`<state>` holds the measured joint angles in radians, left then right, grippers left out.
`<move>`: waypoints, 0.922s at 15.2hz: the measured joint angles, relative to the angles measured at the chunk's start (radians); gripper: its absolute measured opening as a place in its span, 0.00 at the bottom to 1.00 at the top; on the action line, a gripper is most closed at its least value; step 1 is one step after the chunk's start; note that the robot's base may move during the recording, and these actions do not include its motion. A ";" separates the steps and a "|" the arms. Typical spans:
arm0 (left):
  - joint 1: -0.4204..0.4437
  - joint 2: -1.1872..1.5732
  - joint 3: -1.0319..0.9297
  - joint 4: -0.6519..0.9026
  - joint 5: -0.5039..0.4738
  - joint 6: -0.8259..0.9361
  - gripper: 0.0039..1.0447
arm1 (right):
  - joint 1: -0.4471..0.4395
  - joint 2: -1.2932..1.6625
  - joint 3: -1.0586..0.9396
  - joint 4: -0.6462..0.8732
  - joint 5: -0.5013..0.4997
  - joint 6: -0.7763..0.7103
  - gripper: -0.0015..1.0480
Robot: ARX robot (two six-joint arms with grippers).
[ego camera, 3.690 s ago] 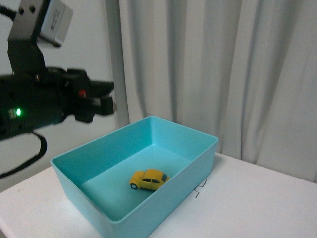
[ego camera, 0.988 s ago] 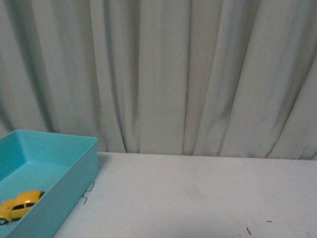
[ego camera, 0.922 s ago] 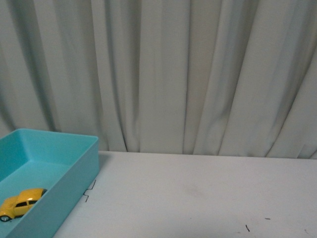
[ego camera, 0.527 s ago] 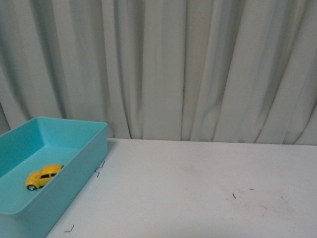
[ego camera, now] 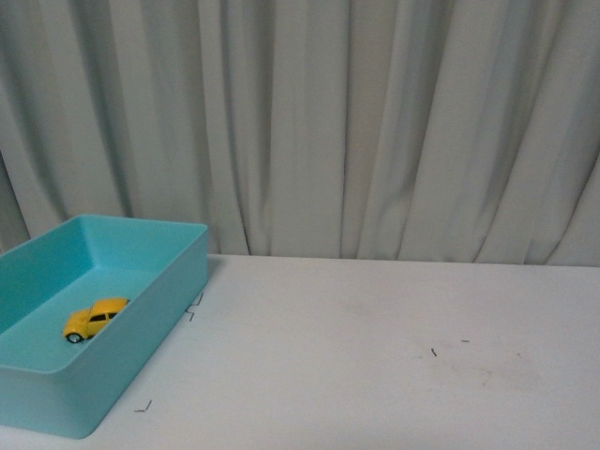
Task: Wind up and store yellow beetle toy
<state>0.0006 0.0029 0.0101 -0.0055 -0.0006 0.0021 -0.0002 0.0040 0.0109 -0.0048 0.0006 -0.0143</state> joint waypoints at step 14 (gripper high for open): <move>0.000 -0.001 0.000 0.004 0.000 0.000 0.94 | 0.000 -0.001 0.000 0.002 0.000 0.000 0.94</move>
<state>0.0006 0.0017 0.0101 -0.0013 -0.0006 0.0021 -0.0002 0.0029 0.0109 -0.0025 0.0006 -0.0143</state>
